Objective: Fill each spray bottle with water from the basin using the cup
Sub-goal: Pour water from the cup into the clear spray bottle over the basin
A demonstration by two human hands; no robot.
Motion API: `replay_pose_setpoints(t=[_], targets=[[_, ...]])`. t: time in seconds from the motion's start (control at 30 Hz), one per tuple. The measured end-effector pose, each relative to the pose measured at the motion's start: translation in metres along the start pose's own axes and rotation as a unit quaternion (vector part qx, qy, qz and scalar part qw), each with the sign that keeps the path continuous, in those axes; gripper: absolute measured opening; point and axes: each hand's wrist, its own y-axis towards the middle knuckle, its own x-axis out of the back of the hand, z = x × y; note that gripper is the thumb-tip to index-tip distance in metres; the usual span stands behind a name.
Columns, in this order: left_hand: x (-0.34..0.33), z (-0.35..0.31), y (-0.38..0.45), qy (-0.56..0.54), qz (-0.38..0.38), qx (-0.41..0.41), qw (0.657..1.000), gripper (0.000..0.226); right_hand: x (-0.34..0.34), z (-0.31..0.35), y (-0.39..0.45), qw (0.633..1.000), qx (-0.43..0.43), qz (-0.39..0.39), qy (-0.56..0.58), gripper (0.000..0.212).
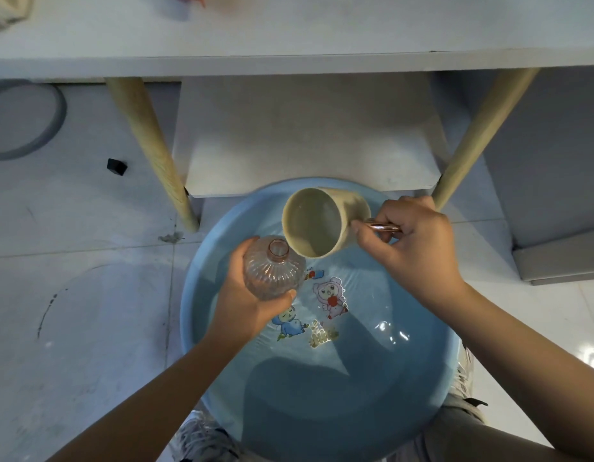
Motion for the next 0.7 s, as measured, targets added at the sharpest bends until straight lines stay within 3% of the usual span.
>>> replay_pose_setpoints(t=[0.33, 0.7], targets=[[-0.0033, -0.0046, -0.0016, 0.000, 0.004, -0.014, 1.000, 0.091, -0.0058, 0.0000, 0.0040, 0.984, 0.156, -0.057, -0.070, 0.036], [-0.0038, -0.0030, -0.0018, -0.005, 0.006, -0.013, 1.000, 0.087, -0.0042, 0.0002, 0.0062, 0.972, 0.204, -0.074, -0.091, 0.034]])
